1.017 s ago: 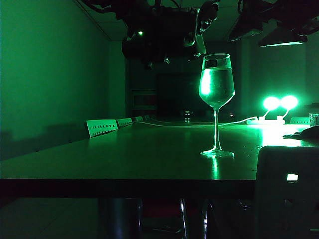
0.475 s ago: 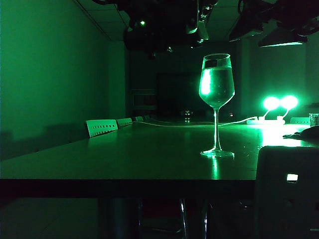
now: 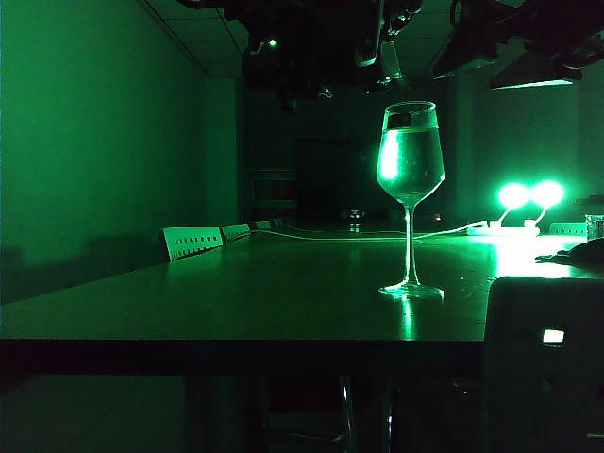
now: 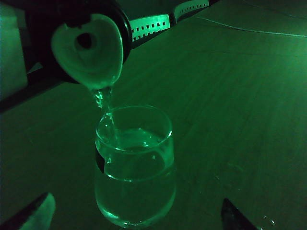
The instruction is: Pick up the black thermos cup, pour some water from it into the stemmed glass, and then put the thermos cup back on the table.
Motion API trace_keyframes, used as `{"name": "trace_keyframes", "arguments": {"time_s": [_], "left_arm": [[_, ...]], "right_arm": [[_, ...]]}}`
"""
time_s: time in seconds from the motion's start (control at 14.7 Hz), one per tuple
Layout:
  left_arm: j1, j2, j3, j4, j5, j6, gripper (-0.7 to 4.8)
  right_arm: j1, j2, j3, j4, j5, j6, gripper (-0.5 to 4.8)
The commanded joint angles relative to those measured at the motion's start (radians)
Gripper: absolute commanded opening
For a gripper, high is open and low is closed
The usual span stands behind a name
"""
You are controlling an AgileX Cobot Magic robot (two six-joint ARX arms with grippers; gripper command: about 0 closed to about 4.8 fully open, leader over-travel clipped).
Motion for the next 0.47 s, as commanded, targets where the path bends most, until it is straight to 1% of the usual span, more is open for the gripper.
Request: {"name": "trace_keyframes", "arguments": {"time_s": [0.07, 0.47], "left_arm": [[-0.002, -0.015, 0.01, 0.053, 0.008, 0.037, 0.57], [-0.002, -0.015, 0.01, 0.053, 0.022, 0.036, 0.57]], "right_arm": [[0.0, -0.002, 0.005, 0.012, -0.002, 0.004, 4.79], [0.0, -0.002, 0.005, 0.001, -0.002, 0.004, 4.79]]}}
